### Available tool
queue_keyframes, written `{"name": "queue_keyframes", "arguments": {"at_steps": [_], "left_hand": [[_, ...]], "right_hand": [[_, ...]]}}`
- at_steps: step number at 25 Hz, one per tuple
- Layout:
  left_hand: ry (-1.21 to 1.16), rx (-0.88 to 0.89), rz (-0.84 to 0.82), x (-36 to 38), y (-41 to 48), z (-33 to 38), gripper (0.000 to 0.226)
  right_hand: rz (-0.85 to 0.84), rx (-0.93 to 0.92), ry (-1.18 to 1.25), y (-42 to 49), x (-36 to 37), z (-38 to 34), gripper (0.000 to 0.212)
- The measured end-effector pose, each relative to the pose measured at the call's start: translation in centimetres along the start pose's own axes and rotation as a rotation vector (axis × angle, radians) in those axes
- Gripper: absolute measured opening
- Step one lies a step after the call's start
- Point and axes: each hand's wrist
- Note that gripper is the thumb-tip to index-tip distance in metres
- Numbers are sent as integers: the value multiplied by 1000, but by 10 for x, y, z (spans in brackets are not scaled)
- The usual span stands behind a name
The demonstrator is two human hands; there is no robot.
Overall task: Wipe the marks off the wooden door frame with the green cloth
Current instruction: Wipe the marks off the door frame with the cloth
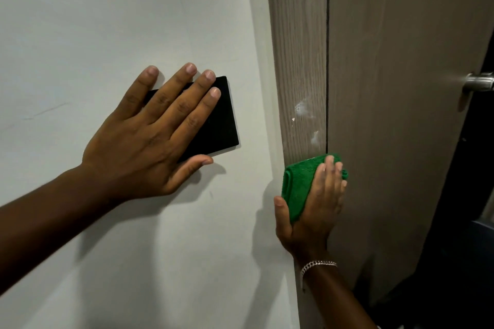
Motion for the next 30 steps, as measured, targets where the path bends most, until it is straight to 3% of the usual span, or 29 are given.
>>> {"name": "queue_keyframes", "arguments": {"at_steps": [4, 8, 12, 15, 19, 23, 27, 30], "left_hand": [[1, 2, -6, 0, 0, 0, 86], [-6, 1, -7, -1, -1, 1, 86], [-2, 8, -5, -1, 1, -1, 86], [-15, 7, -7, -1, 0, -1, 86], [-6, 7, -4, 1, -1, 0, 85], [-11, 8, -8, 1, -1, 0, 85], [-6, 7, -8, 1, -1, 0, 85], [-21, 9, -5, 0, 1, -1, 84]], "right_hand": [[74, 188, 103, 24, 3, -17, 79], [-37, -113, -27, 16, -8, 0, 82], [61, 33, 41, 46, -4, -12, 82], [2, -189, -70, 36, -9, -2, 83], [61, -51, 13, 55, -7, -8, 82], [-3, -262, -100, 45, -14, 0, 82], [39, -128, -27, 65, -13, -14, 82], [-10, -290, -115, 59, -17, -11, 81]]}}
Point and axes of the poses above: each hand's wrist, its own y-axis towards the middle knuckle, its own x-axis out of the palm, z = x × y, and after that the axes turned 9 degrees about -z, right-handed
